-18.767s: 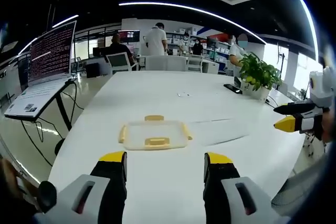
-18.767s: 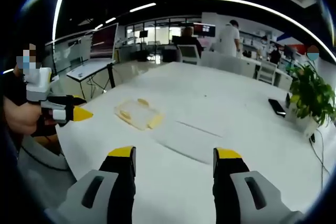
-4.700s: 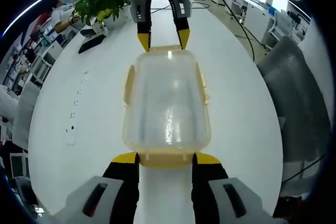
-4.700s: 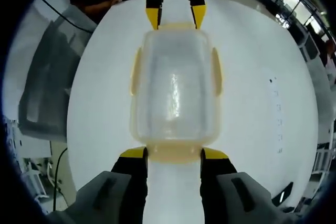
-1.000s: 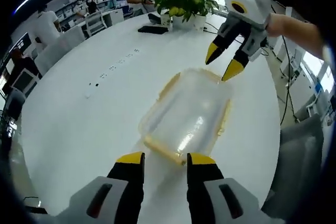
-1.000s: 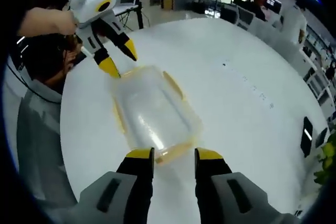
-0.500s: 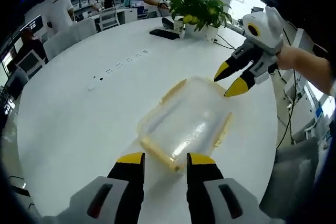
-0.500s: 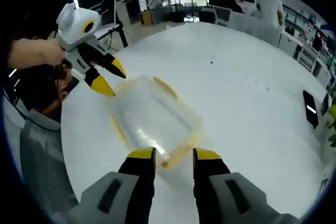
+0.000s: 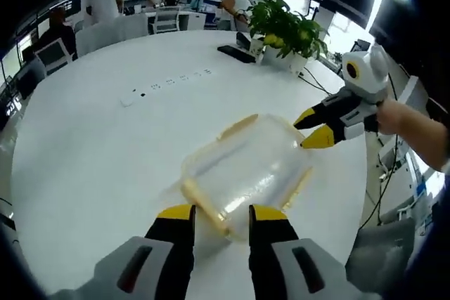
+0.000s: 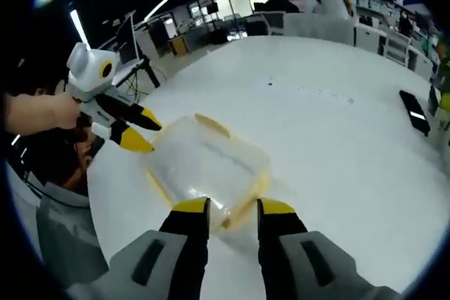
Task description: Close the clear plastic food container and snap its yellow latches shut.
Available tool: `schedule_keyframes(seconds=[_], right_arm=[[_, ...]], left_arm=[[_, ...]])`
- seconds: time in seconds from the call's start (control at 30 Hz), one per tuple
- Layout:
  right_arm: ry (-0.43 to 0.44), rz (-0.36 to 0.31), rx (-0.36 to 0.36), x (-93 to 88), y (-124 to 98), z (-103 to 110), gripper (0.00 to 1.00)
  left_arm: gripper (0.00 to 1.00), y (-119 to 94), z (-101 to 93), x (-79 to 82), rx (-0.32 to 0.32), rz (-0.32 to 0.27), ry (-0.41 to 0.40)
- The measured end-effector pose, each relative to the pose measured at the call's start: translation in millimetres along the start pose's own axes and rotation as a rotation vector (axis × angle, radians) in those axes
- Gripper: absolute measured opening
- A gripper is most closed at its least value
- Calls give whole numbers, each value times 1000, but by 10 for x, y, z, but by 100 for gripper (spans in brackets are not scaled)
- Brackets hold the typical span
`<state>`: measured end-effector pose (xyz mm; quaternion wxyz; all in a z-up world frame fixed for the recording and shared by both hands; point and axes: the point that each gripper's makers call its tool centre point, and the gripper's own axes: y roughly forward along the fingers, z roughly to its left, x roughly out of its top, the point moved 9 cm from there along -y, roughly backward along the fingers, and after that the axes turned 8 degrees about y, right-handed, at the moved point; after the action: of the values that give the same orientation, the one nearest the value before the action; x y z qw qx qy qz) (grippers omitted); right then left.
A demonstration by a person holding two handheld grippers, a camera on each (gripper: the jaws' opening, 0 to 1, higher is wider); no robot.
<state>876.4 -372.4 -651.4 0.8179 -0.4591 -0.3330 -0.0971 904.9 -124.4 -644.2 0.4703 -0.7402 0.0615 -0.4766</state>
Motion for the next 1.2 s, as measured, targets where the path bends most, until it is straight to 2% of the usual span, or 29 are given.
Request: schedule_keyframes(seconds=[0.43, 0.5, 0.67, 0.73, 0.87, 0.97, 1.2], right_arm=[[95, -4, 3, -4, 13, -13, 23], [115, -3, 5, 0, 18, -24, 23], [159, 5, 16, 15, 16, -62, 21], [176, 6, 22, 16, 14, -74, 20], [212, 11, 38, 15, 17, -96, 19], [242, 22, 50, 15, 24, -104, 19], [245, 49, 49, 29, 25, -87, 19]], left_arm=[[23, 21, 31, -6, -10, 11, -101], [23, 28, 42, -15, -19, 13, -131], [23, 55, 72, -42, -45, 26, -272], [23, 59, 74, -33, -45, 26, -250], [24, 82, 98, -34, -65, 38, -307], [24, 91, 105, -32, -72, 43, -318], [23, 94, 88, -35, -77, 41, -325]])
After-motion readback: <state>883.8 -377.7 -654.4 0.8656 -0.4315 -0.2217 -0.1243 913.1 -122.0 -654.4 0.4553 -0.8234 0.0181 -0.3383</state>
